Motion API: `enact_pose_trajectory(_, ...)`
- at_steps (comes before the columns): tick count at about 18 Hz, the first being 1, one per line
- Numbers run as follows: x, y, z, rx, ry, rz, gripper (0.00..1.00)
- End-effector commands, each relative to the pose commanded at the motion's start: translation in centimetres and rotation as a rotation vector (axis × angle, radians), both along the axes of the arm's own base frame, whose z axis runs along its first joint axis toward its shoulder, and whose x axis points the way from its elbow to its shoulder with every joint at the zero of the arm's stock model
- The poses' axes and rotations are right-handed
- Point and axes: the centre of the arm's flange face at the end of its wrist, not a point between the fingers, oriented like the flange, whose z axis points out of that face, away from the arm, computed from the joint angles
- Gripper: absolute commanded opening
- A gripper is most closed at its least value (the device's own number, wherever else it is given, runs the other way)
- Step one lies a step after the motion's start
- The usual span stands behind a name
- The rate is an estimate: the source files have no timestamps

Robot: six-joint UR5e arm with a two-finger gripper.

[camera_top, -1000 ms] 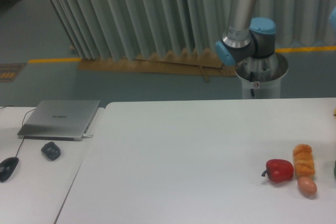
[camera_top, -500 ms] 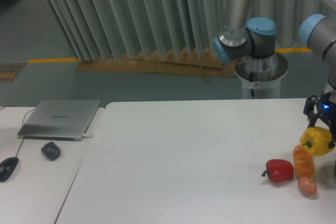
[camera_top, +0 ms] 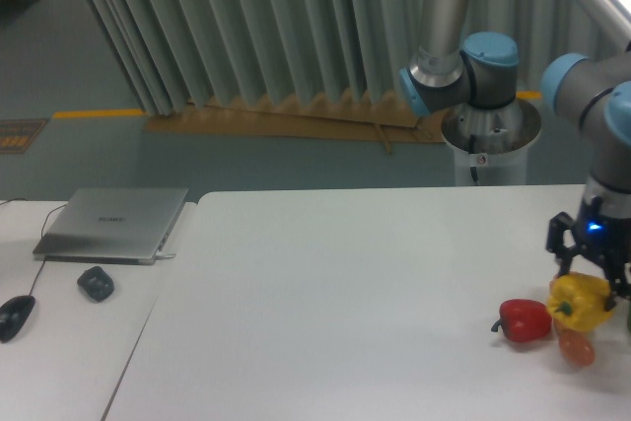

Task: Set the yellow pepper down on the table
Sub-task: 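Carry the grasped yellow pepper back over the table, then lower the yellow pepper onto the table beside the red pepper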

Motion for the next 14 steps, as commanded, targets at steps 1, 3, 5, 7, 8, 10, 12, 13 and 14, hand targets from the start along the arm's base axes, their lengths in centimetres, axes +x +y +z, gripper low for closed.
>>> enact_pose_trajectory(1,0.9,-0.4,0.4,-0.015,-0.019,-0.005,0.3)
enact_pose_trajectory(3,3.3,0.1,0.7,-0.045,-0.054,-0.035,0.3)
enact_pose_trajectory(5,4.7,0.8,0.4,-0.057,-0.064,-0.051,0.3)
enact_pose_trajectory(7,5.7,1.2,-0.4,-0.074,-0.07,-0.068,0.3)
enact_pose_trajectory(8,6.6,1.5,-1.4,-0.094,-0.077,-0.083,0.3)
enact_pose_trajectory(10,8.0,1.7,-2.7,-0.113,-0.091,-0.099,0.31)
enact_pose_trajectory(12,8.2,1.6,-2.7,-0.113,-0.091,-0.101,0.31)
enact_pose_trajectory(13,8.2,1.6,-2.8,-0.115,-0.091,-0.101,0.33)
enact_pose_trajectory(14,8.2,1.6,-3.0,-0.119,-0.089,-0.103,0.36)
